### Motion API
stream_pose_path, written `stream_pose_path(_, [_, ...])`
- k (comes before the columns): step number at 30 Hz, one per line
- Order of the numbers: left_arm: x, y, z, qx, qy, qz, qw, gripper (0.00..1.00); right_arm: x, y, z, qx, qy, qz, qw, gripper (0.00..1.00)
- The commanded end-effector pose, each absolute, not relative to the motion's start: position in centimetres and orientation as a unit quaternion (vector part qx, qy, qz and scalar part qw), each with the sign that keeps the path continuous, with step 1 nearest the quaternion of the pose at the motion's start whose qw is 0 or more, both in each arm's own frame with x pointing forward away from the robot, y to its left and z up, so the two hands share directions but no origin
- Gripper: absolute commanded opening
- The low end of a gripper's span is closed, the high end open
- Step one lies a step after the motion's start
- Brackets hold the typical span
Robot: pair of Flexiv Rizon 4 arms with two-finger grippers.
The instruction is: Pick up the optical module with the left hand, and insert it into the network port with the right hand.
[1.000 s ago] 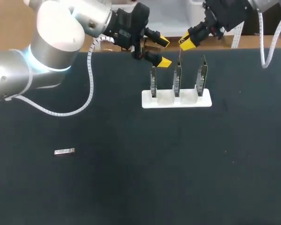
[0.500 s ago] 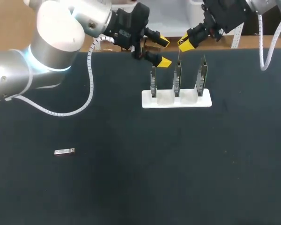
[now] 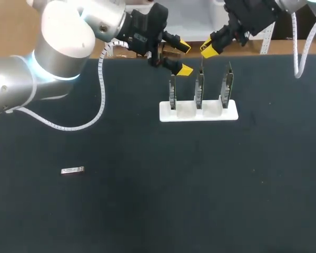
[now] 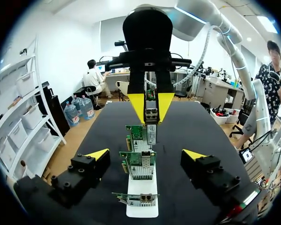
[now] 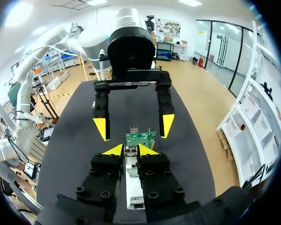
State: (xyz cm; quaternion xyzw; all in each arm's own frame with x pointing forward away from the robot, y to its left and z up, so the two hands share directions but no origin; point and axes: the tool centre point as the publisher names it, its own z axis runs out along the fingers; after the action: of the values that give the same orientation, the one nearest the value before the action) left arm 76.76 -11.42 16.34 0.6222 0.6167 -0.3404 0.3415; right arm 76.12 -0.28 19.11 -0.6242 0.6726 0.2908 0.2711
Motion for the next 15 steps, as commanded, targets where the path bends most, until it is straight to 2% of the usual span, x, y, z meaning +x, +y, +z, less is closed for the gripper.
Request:
stream_pose_path(1, [76.7, -11.4, 16.3, 0.622, 0.616, -0.340, 0.343, 1.00, 75.9, -0.4, 18.9, -0.622, 0.671, 0.291, 0.280, 0.00])
stream_pose_path(15, [76.7, -11.4, 16.3, 0.622, 0.616, -0.340, 0.343, 1.00, 77.0, -0.2, 17.6, -0.630, 0.659, 0.310, 0.269, 0.00])
